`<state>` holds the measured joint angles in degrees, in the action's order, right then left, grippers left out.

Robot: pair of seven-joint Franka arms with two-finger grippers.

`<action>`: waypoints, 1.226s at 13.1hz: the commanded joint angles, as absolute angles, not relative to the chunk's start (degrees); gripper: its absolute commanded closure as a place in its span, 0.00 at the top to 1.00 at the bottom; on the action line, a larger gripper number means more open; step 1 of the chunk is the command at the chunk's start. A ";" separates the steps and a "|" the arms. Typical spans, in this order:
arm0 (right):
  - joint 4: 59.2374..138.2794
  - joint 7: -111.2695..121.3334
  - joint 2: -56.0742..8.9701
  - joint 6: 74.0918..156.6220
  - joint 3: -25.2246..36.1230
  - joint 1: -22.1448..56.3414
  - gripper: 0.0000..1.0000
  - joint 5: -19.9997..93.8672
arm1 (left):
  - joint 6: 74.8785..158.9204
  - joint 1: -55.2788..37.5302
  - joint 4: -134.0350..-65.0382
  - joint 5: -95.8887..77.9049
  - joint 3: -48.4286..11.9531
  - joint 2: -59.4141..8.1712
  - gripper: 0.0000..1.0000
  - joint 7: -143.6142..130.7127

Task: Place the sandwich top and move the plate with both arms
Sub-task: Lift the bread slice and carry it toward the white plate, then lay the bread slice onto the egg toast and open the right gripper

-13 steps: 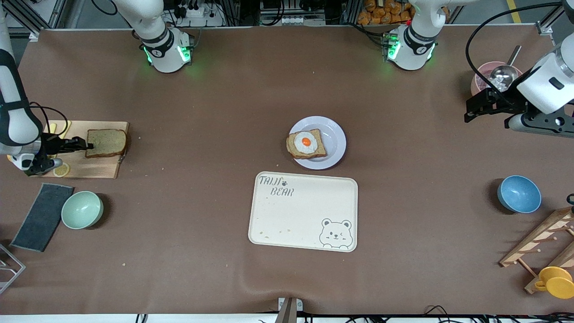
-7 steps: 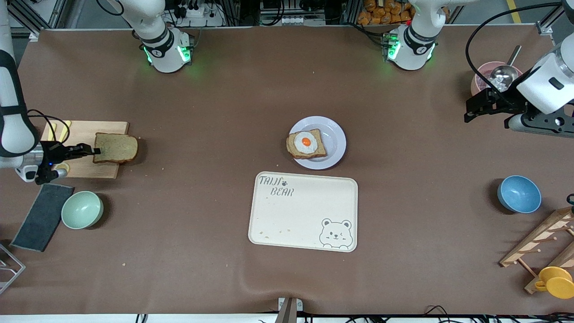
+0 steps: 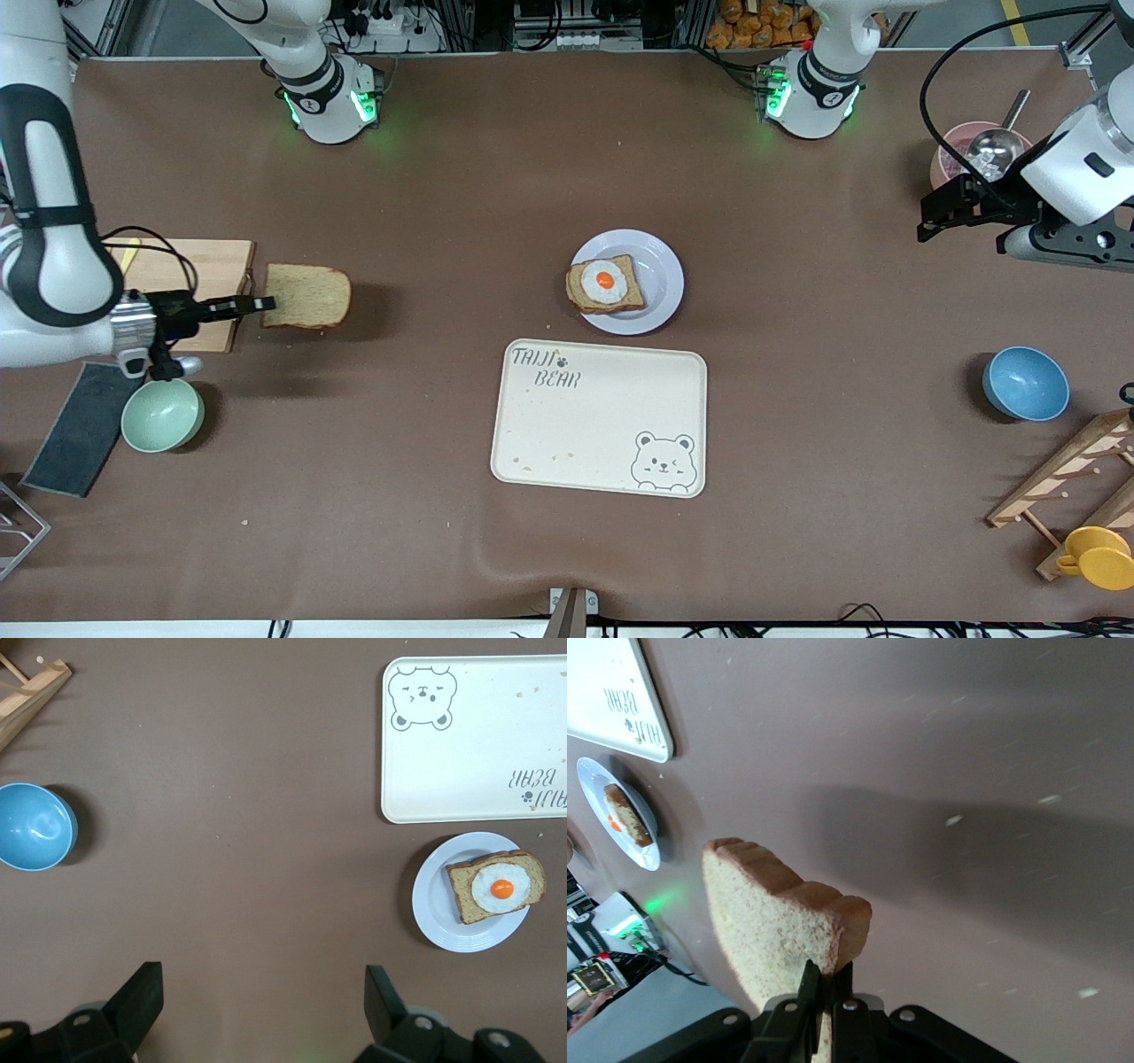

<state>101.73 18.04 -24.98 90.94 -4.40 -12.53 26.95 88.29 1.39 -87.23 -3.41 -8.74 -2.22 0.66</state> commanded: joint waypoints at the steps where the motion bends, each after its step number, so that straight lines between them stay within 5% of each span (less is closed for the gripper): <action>1: 103.27 5.93 -19.26 89.64 -3.78 -3.90 0.00 30.39 | 88.68 1.58 -87.80 -2.11 -9.05 -1.49 1.00 0.26; 7: 106.43 -17.54 -16.26 104.20 -3.78 14.82 0.00 37.42 | 88.68 1.67 -87.80 -2.11 -8.97 -1.49 1.00 0.35; 16: 108.63 -34.53 -21.35 131.19 -3.69 34.43 0.00 38.85 | 88.68 1.67 -87.80 -2.11 -8.96 -1.41 1.00 0.35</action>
<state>108.71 -31.36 -19.72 126.75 -4.58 30.66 37.39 88.29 1.53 -87.24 -3.41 -8.70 -2.22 0.66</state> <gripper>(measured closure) 0.921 0.000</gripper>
